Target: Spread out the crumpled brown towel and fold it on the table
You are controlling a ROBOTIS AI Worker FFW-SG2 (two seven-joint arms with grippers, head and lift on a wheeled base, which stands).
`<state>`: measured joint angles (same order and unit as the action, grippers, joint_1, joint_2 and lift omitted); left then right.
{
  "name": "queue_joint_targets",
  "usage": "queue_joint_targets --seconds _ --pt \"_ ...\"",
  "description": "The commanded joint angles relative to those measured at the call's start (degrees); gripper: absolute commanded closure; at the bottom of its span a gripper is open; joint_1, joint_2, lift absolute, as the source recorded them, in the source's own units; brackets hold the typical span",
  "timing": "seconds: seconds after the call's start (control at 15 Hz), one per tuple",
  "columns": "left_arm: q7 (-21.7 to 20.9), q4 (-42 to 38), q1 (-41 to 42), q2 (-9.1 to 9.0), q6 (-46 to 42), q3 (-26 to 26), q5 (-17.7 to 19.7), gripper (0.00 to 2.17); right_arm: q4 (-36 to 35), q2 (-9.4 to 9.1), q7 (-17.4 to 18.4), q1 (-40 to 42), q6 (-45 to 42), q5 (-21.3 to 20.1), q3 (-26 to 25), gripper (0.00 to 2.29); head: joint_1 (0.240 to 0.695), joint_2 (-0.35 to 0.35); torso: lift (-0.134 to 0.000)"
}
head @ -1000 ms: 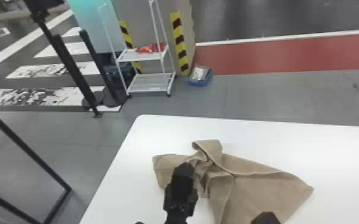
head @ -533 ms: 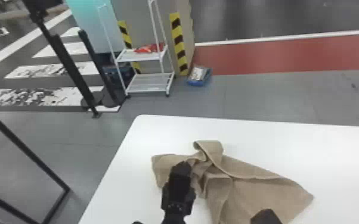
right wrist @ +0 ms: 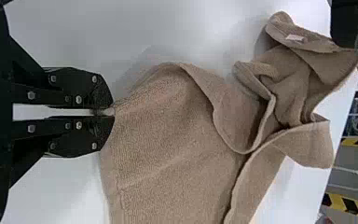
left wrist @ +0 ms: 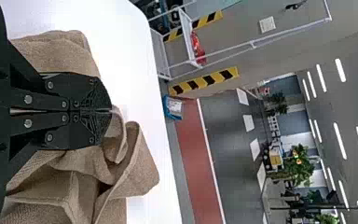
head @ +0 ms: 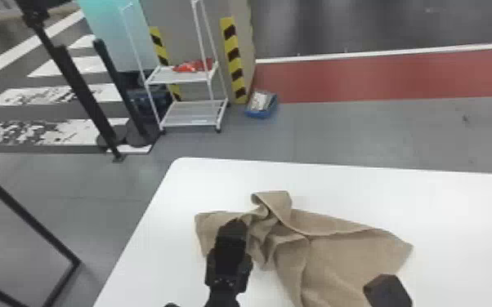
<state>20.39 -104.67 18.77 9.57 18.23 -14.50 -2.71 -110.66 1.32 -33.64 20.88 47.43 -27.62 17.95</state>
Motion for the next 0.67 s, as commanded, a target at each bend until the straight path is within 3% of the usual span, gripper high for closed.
queue_joint_targets --seconds 0.0,0.27,0.6 --pt "0.00 -0.79 0.30 0.19 0.01 0.97 -0.01 1.38 -3.68 0.09 -0.02 1.62 -0.54 0.73 -3.71 1.11 0.695 0.216 0.000" --pt "0.09 -2.29 1.18 0.36 0.72 3.17 -0.45 1.38 -10.89 0.09 -0.90 3.20 -0.01 4.16 -14.34 1.11 0.695 0.158 0.000" --pt "-1.06 -6.59 1.80 0.36 5.46 7.47 -0.63 1.38 -14.14 -0.35 -2.74 0.83 2.80 7.85 -27.53 1.11 0.695 0.061 0.000"
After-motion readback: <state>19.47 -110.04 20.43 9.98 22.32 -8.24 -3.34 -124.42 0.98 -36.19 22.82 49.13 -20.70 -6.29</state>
